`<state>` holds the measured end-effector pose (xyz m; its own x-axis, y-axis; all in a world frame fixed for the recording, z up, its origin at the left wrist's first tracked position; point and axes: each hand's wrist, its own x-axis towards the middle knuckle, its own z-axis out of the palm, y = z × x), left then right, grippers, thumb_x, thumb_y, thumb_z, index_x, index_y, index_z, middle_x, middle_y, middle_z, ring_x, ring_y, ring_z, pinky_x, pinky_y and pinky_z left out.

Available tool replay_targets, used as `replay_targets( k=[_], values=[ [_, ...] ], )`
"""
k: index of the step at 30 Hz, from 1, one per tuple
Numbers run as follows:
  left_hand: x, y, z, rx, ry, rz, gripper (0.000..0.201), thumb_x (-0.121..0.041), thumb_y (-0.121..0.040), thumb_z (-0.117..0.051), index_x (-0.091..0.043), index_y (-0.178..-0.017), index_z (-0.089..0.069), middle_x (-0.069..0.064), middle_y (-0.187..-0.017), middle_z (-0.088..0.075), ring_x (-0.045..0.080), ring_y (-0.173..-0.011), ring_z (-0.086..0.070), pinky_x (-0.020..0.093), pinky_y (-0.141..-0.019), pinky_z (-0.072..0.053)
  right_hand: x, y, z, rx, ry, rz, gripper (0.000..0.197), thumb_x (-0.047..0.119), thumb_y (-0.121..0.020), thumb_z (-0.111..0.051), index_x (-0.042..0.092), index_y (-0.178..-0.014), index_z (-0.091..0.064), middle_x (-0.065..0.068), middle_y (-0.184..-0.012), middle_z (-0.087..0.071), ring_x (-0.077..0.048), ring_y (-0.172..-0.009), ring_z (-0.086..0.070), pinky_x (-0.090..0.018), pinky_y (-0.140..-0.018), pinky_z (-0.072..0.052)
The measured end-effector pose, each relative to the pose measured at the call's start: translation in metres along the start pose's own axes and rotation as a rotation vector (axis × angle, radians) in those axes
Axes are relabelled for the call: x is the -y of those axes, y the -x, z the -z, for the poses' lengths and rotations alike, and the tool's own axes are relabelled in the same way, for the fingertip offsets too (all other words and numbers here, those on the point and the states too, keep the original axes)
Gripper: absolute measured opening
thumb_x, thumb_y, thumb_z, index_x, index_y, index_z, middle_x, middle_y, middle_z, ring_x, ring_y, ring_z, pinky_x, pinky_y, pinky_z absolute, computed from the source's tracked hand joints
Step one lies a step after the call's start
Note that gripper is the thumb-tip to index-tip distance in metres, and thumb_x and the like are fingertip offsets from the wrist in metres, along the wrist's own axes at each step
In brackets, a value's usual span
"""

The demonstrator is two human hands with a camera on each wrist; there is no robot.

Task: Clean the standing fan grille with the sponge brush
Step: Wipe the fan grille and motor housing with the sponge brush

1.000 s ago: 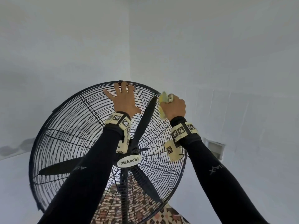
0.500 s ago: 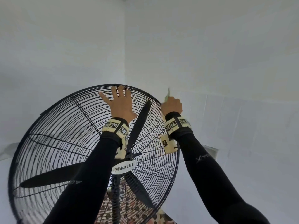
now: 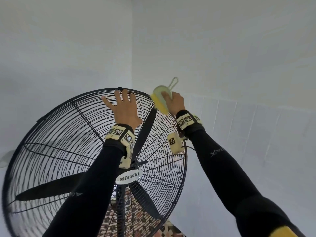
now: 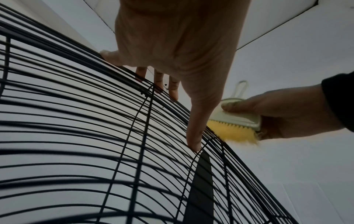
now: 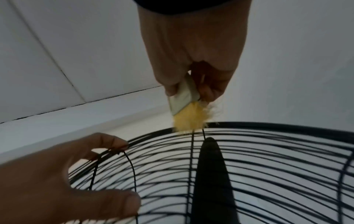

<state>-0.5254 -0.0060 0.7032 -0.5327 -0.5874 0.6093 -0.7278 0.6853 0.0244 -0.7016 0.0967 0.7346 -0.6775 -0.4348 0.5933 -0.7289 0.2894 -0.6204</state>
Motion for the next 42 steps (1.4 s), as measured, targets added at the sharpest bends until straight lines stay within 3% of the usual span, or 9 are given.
replay_targets(
  k=[6, 12, 15, 20, 22, 25, 28, 35, 42],
  values=[
    [0.001, 0.003, 0.004, -0.001, 0.030, -0.013, 0.112, -0.057, -0.072, -0.087, -0.018, -0.158, -0.027, 0.015, -0.169, -0.013, 0.044, -0.156, -0.003, 0.084, -0.110, 0.003, -0.058, 0.023, -0.002, 0.009, 0.470, -0.280, 0.043, 0.036, -0.109, -0.038, 0.001, -0.122, -0.060, -0.019, -0.124, -0.059, -0.034, -0.114, -0.060, -0.037, -0.086, -0.049],
    [0.003, 0.002, 0.003, -0.004, 0.040, -0.007, 0.110, -0.058, -0.071, -0.087, -0.019, -0.156, -0.029, 0.015, -0.169, -0.013, 0.044, -0.156, -0.003, 0.084, -0.112, 0.000, -0.015, -0.004, -0.007, -0.003, 0.085, -0.015, 0.052, 0.052, -0.105, -0.041, 0.008, -0.089, -0.064, -0.011, -0.083, -0.066, -0.028, -0.072, -0.060, -0.035, -0.066, -0.051],
    [0.004, 0.002, 0.003, -0.005, 0.041, -0.008, 0.110, -0.060, -0.071, -0.086, -0.020, -0.156, -0.029, 0.014, -0.169, -0.012, 0.043, -0.156, -0.003, 0.083, -0.113, 0.001, -0.003, -0.013, -0.003, 0.009, -0.042, 0.038, 0.051, 0.051, -0.104, -0.047, 0.005, -0.098, -0.068, -0.014, -0.091, -0.069, -0.028, -0.078, -0.063, -0.035, -0.071, -0.052],
    [0.008, 0.002, 0.003, 0.002, 0.049, -0.016, 0.110, -0.061, -0.070, -0.086, -0.021, -0.156, -0.029, 0.013, -0.169, -0.012, 0.043, -0.156, -0.002, 0.083, -0.112, 0.001, -0.053, -0.006, 0.000, 0.013, 0.461, -0.210, 0.045, 0.040, -0.108, -0.039, 0.004, -0.118, -0.065, -0.017, -0.117, -0.065, -0.034, -0.106, -0.064, -0.034, -0.076, -0.044],
    [0.008, 0.000, 0.003, -0.005, 0.048, -0.015, 0.110, -0.062, -0.070, -0.086, -0.022, -0.155, -0.030, 0.013, -0.168, -0.013, 0.043, -0.156, -0.003, 0.083, -0.113, 0.001, -0.057, -0.001, -0.001, 0.026, 0.489, -0.192, 0.042, 0.038, -0.107, -0.042, 0.004, -0.117, -0.065, -0.016, -0.116, -0.066, -0.033, -0.103, -0.065, -0.034, -0.075, -0.046],
    [0.009, -0.001, 0.003, 0.002, 0.049, -0.012, 0.109, -0.062, -0.069, -0.087, -0.022, -0.154, -0.032, 0.012, -0.167, -0.015, 0.042, -0.156, -0.003, 0.083, -0.113, 0.001, -0.032, -0.006, -0.004, 0.006, 0.237, -0.017, 0.052, 0.049, -0.106, -0.039, 0.006, -0.098, -0.067, -0.015, -0.095, -0.068, -0.031, -0.083, -0.064, -0.036, -0.072, -0.049],
    [0.010, 0.000, 0.003, -0.016, 0.061, -0.011, 0.107, -0.061, -0.068, -0.087, -0.023, -0.153, -0.035, 0.009, -0.165, -0.018, 0.041, -0.155, -0.005, 0.083, -0.113, 0.000, -0.011, -0.014, 0.001, 0.042, -0.078, 0.013, 0.053, 0.052, -0.104, -0.042, 0.005, -0.104, -0.067, -0.015, -0.099, -0.069, -0.034, -0.092, -0.065, -0.041, -0.084, -0.053],
    [0.011, 0.000, 0.004, -0.010, 0.053, -0.010, 0.104, -0.064, -0.066, -0.087, -0.027, -0.149, -0.036, 0.009, -0.164, -0.018, 0.041, -0.154, -0.006, 0.082, -0.113, -0.005, -0.047, 0.000, 0.011, 0.113, 0.484, -0.171, 0.031, 0.020, -0.103, -0.052, 0.002, -0.127, -0.060, -0.016, -0.128, -0.059, -0.033, -0.118, -0.060, -0.038, -0.091, -0.051],
    [0.011, -0.003, -0.004, -0.062, 0.051, -0.012, 0.102, -0.063, -0.064, -0.088, -0.025, -0.146, -0.041, 0.009, -0.161, -0.023, 0.040, -0.152, -0.011, 0.083, -0.112, -0.004, -0.022, 0.000, 0.010, 0.079, -0.033, 0.147, 0.038, 0.034, -0.108, -0.040, 0.006, -0.094, -0.062, -0.017, -0.096, -0.067, -0.033, -0.091, -0.061, -0.033, -0.076, -0.043]
  ],
)
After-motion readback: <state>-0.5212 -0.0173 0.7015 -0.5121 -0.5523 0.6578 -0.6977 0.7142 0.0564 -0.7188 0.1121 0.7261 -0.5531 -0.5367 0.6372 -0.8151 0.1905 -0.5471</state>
